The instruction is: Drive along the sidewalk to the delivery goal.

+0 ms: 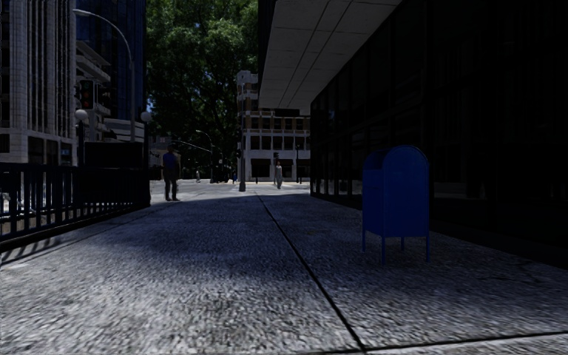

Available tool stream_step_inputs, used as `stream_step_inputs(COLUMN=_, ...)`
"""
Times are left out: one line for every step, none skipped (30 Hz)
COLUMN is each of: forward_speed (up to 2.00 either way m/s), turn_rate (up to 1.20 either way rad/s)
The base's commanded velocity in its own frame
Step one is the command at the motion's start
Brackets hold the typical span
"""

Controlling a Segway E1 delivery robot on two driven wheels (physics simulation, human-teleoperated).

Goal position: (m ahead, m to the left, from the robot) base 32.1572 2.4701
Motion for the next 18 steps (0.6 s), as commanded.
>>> stream_step_inputs(forward_speed=2.0, turn_rate=0.0)
stream_step_inputs(forward_speed=2.0, turn_rate=0.0)
stream_step_inputs(forward_speed=2.0, turn_rate=0.0)
stream_step_inputs(forward_speed=2.0, turn_rate=0.0)
stream_step_inputs(forward_speed=2.0, turn_rate=0.0)
stream_step_inputs(forward_speed=2.0, turn_rate=0.0)
stream_step_inputs(forward_speed=2.0, turn_rate=0.0)
stream_step_inputs(forward_speed=2.0, turn_rate=0.0)
stream_step_inputs(forward_speed=2.0, turn_rate=0.0)
stream_step_inputs(forward_speed=2.0, turn_rate=0.0)
stream_step_inputs(forward_speed=2.0, turn_rate=0.0)
stream_step_inputs(forward_speed=2.0, turn_rate=0.0)
stream_step_inputs(forward_speed=2.0, turn_rate=0.0)
stream_step_inputs(forward_speed=2.0, turn_rate=0.0)
stream_step_inputs(forward_speed=2.0, turn_rate=0.0)
stream_step_inputs(forward_speed=2.0, turn_rate=0.0)
stream_step_inputs(forward_speed=2.0, turn_rate=0.0)
stream_step_inputs(forward_speed=2.0, turn_rate=0.0)
